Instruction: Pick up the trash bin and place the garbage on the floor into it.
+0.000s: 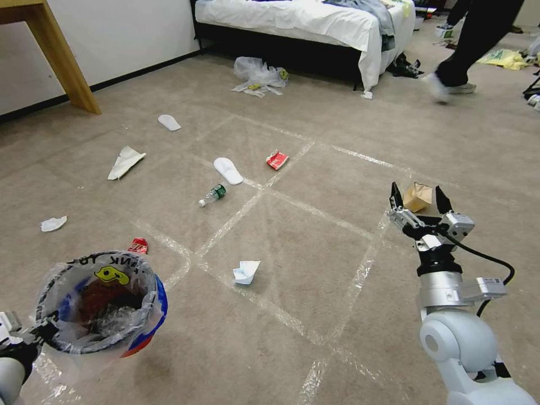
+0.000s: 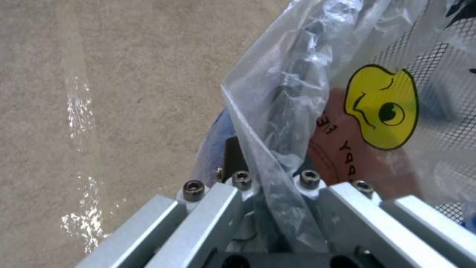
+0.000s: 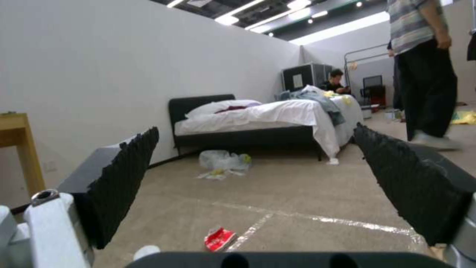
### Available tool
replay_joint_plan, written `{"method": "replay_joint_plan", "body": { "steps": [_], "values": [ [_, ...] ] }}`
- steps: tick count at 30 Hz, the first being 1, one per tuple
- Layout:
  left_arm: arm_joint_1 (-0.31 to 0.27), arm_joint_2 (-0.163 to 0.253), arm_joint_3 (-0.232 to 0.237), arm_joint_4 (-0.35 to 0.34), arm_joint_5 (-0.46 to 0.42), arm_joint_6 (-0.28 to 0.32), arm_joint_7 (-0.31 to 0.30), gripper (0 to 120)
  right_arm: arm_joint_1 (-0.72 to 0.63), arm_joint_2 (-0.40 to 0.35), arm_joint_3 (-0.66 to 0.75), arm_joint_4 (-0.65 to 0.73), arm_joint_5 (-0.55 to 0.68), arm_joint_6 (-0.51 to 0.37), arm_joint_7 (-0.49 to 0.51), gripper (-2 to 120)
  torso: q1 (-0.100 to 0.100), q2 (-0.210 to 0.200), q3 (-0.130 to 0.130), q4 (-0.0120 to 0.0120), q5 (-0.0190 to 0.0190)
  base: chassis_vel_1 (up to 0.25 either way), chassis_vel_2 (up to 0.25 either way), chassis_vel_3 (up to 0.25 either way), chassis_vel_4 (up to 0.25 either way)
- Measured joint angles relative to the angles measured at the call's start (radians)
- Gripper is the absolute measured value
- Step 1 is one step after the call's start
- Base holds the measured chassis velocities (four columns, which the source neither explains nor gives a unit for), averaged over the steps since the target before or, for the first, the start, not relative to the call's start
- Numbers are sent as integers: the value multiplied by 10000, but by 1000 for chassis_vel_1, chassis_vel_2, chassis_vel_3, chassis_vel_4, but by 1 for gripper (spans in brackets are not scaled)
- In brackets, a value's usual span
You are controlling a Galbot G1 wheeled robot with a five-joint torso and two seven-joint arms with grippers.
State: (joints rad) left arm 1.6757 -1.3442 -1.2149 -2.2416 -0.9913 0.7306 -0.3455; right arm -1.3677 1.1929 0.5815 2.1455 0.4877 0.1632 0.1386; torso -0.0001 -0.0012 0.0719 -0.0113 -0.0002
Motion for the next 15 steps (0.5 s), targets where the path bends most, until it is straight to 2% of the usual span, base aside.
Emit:
{"method": "replay_joint_plan", "body": {
  "steps": [15],
  "values": [
    [17,7,-25,-12,-40,-10,14,1,9,9,-16,-46,-71,59,-149,100,0,0,0,0,0,-3,3,2,-3]
  ]
}}
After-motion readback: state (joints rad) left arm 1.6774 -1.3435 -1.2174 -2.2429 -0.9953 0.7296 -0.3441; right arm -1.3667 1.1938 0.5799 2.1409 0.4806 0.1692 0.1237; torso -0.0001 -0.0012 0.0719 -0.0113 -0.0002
